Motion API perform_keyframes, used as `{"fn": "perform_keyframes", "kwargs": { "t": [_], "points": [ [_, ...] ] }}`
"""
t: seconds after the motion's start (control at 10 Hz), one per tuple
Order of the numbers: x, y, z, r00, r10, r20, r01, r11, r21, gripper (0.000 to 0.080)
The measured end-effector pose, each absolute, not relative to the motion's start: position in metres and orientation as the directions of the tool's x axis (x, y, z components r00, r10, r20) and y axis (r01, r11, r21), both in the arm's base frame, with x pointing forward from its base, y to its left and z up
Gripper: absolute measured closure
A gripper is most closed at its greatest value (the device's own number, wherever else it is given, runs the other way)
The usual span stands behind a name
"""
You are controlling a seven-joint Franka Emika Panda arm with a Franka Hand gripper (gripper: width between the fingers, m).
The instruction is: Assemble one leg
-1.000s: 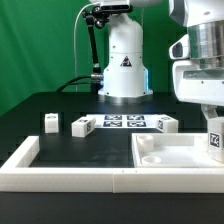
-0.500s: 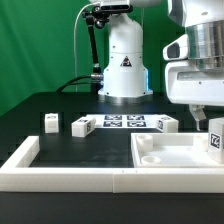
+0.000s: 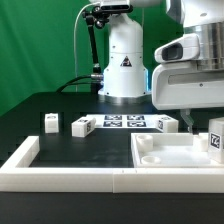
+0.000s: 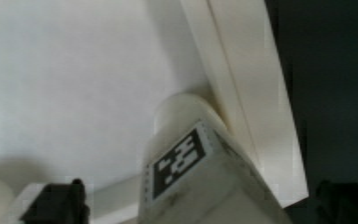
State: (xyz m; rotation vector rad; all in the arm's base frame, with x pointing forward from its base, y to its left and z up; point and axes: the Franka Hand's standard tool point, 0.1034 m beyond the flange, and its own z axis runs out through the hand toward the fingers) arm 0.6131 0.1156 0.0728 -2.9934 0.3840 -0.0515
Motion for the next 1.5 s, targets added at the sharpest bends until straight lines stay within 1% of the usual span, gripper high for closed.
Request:
{"fn": "perform_keyframes", "kwargs": {
  "t": [0.2,0.6,0.7,0.8,0.9,1.0,1.1,1.2,1.5],
  "points": [
    [0.6129,0.117,0.0729,0.996,-0.083,0.041,-0.078,-0.992,-0.102,0.015],
    [0.612,0.1136,0.072,0.979,0.196,0.053,0.2,-0.977,-0.077,0.015],
    [0.6121,0.113,0.072,0.97,0.236,0.056,0.24,-0.968,-0.075,0.015],
    [0.612,0.1132,0.072,0.974,0.221,0.055,0.225,-0.971,-0.077,0.015],
    [0.6121,0.113,0.072,0.974,0.221,0.055,0.225,-0.971,-0.077,0.026],
    [0.6121,0.113,0.072,0.974,0.221,0.055,0.225,-0.971,-0.076,0.026],
    [0.6121,0.113,0.072,0.974,0.221,0.055,0.225,-0.971,-0.076,0.0461],
    [0.6121,0.113,0.072,0.974,0.221,0.055,0.225,-0.971,-0.076,0.0511],
    [0.6121,0.113,0.072,0.978,0.2,0.053,0.204,-0.976,-0.078,0.051]
  ]
}}
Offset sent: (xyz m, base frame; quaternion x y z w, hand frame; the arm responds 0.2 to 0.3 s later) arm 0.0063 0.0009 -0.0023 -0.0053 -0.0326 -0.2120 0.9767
